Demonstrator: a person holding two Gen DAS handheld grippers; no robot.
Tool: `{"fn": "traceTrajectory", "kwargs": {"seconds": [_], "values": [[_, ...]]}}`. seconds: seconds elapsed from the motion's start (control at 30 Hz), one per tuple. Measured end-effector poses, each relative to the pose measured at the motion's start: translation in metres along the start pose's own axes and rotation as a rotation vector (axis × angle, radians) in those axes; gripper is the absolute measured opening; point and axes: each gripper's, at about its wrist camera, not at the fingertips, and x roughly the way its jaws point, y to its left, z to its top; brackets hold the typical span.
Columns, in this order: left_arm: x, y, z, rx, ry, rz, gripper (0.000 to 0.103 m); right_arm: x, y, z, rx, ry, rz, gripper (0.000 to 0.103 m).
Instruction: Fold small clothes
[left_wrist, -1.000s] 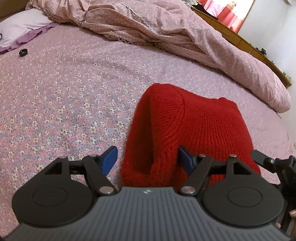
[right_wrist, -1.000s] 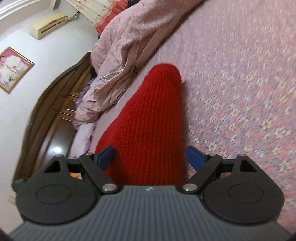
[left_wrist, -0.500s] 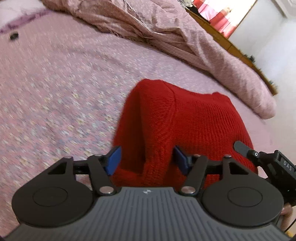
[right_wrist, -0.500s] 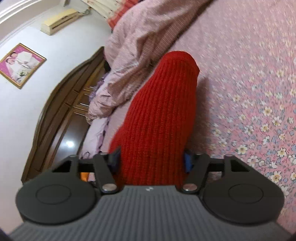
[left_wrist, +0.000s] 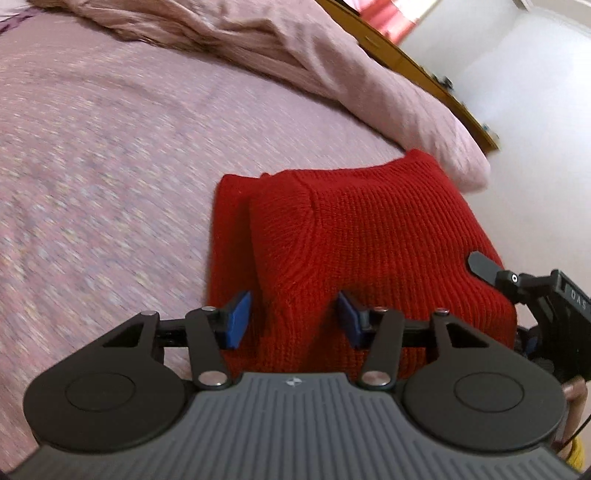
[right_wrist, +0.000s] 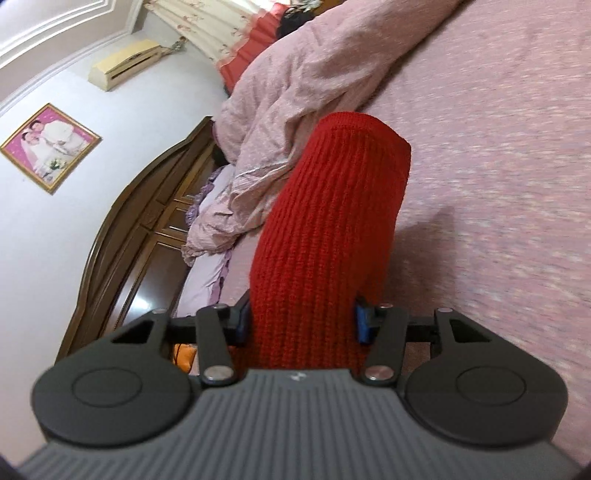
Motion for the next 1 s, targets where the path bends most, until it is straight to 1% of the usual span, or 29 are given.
{"fn": "traceTrajectory", "kwargs": {"seconds": [0.17,0.23,0.3,0.4,0.47,0.5,0.53,0.63,0.67,0.73,0.8,0.83,0.87,0.9,0.97,1.0], "values": [[0.008,-0.035,-0.023,0.07,0.049,-0.021,0.057,-0.042,-0.015,0.002,-0.01,0.008,-0.048,0.054],[0.013,-0.047,-0.032,0.109,0.064,-0.012,0.057,-0.055,-0.023,0.001,-0.018,0.012,-0.073,0.054],[0.019,-0.055,-0.039,0.142,0.075,0.014,0.058,-0.063,-0.031,-0.002,-0.022,0.016,-0.104,0.055],[0.031,-0.061,-0.045,0.16,0.088,0.054,0.059,-0.06,-0.048,-0.007,-0.043,0.04,-0.188,0.057],[0.033,-0.063,-0.046,0.156,0.091,0.05,0.059,-0.055,-0.058,-0.012,-0.081,0.052,-0.265,0.06],[0.033,-0.063,-0.047,0.158,0.091,0.05,0.059,-0.052,-0.061,-0.015,-0.105,0.055,-0.29,0.061],[0.033,-0.064,-0.048,0.163,0.087,0.058,0.06,-0.051,-0.066,-0.018,-0.112,0.051,-0.297,0.062],[0.031,-0.068,-0.05,0.186,0.076,0.085,0.061,-0.052,-0.069,-0.022,-0.129,0.036,-0.283,0.065],[0.029,-0.07,-0.051,0.191,0.073,0.092,0.061,-0.053,-0.068,-0.023,-0.144,0.03,-0.289,0.067],[0.025,-0.073,-0.052,0.204,0.065,0.108,0.061,-0.057,-0.062,-0.025,-0.174,0.017,-0.306,0.069],[0.019,-0.076,-0.054,0.221,0.053,0.134,0.061,-0.065,-0.051,-0.027,-0.217,-0.011,-0.332,0.069],[0.016,-0.076,-0.055,0.229,0.047,0.147,0.061,-0.071,-0.047,-0.028,-0.24,-0.032,-0.344,0.068],[0.014,-0.077,-0.056,0.234,0.042,0.157,0.061,-0.079,-0.039,-0.032,-0.256,-0.073,-0.354,0.065],[0.013,-0.076,-0.056,0.238,0.038,0.166,0.061,-0.088,-0.034,-0.033,-0.252,-0.106,-0.336,0.062],[0.008,-0.079,-0.058,0.243,0.03,0.18,0.061,-0.099,-0.025,-0.034,-0.24,-0.127,-0.276,0.043],[0.007,-0.079,-0.06,0.249,0.027,0.186,0.061,-0.103,-0.02,-0.036,-0.247,-0.129,-0.261,0.038]]}}
